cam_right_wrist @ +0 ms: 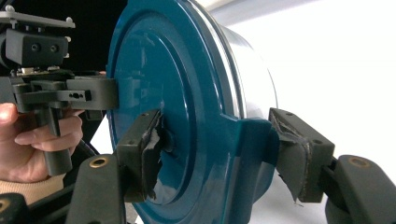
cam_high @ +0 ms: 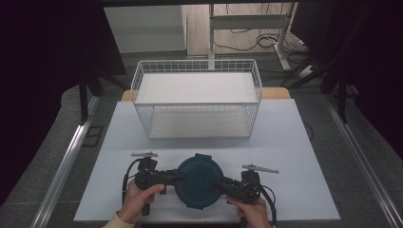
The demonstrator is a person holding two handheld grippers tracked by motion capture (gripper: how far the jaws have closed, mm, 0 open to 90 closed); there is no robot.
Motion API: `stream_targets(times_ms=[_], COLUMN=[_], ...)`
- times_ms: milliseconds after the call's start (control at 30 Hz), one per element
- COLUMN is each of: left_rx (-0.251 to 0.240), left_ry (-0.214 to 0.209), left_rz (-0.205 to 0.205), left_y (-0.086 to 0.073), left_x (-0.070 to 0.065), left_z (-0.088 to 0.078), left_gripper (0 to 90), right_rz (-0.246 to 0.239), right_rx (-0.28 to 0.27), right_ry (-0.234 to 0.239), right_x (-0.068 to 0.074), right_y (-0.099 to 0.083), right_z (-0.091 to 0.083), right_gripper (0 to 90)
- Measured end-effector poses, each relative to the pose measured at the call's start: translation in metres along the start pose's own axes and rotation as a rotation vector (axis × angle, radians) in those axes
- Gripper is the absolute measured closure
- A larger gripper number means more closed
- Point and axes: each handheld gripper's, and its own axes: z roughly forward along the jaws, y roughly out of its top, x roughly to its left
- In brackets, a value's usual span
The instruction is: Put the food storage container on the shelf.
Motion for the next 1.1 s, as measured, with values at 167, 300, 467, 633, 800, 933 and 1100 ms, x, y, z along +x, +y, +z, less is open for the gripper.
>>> stream_targets(times_ms=[167,300,467,633,800,933,1100], left_rx=[-0.017,-0.031,-0.055,-0.068,-0.086,-0.090,-0.103], left_ry=[-0.001,-0.003,0.007,0.016,0.017,0.014,0.014], left_rz=[0.019,0.042,0.058,0.072,0.089,0.109,0.133], left_y=[0.003,0.009,0.019,0.026,0.035,0.045,0.058], left_x=[-0.005,-0.009,-0.013,-0.016,-0.020,-0.024,-0.030], left_z=[-0.005,-0.009,-0.014,-0.018,-0.022,-0.026,-0.032], left_gripper=[41.8,41.9,41.9,41.9,41.9,42.0,42.0], right_rz=[-0.044,-0.100,-0.160,-0.183,-0.217,-0.249,-0.274], right_rx=[-0.011,-0.016,-0.011,-0.009,-0.011,-0.022,-0.035], right_ry=[0.003,0.001,0.005,0.014,0.017,0.013,0.011], right_x=[0.006,0.012,0.017,0.019,0.023,0.030,0.036], right_y=[0.005,0.015,0.032,0.043,0.056,0.069,0.082], right_z=[-0.003,-0.007,-0.008,-0.007,-0.008,-0.011,-0.015], right_gripper=[37.2,37.2,37.1,37.2,37.2,37.2,37.2])
